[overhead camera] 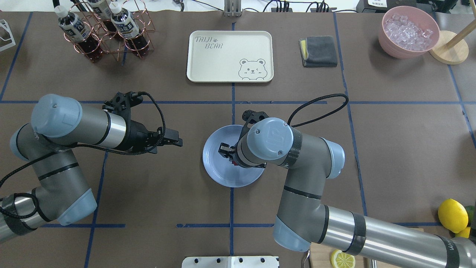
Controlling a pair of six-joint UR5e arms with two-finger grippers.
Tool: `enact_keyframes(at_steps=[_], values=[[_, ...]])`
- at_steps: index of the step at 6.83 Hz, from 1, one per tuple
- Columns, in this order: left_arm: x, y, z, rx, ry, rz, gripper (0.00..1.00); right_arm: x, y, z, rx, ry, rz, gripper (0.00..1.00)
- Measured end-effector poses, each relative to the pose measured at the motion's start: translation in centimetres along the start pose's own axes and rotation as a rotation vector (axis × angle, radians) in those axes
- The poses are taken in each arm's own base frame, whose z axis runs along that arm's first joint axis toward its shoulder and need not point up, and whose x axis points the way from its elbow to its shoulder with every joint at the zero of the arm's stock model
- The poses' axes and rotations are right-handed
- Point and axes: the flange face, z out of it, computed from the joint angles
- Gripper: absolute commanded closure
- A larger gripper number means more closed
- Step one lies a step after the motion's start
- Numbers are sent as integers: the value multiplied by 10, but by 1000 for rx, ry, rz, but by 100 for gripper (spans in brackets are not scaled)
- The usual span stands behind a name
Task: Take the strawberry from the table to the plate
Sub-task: 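Carry the strawberry with the right gripper over the plate and lower it, then release the strawberry onto the plate with the right gripper while the left releases the plate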
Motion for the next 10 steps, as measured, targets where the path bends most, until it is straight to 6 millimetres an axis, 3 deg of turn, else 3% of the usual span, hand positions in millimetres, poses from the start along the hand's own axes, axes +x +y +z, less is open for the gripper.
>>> enact_keyframes(at_steps=[7,8,9,10], values=[[-1,1,2,0,-3,-1,1,-11,-5,23,21,37,16,100],[-1,1,2,1,-3,-2,1,-11,-5,24,22,40,17,88],[-1,1,2,1,-3,-2,1,-10,-5,24,22,42,18,53],[-1,1,2,1,-3,-2,1,-9,-6,25,23,44,19,1]])
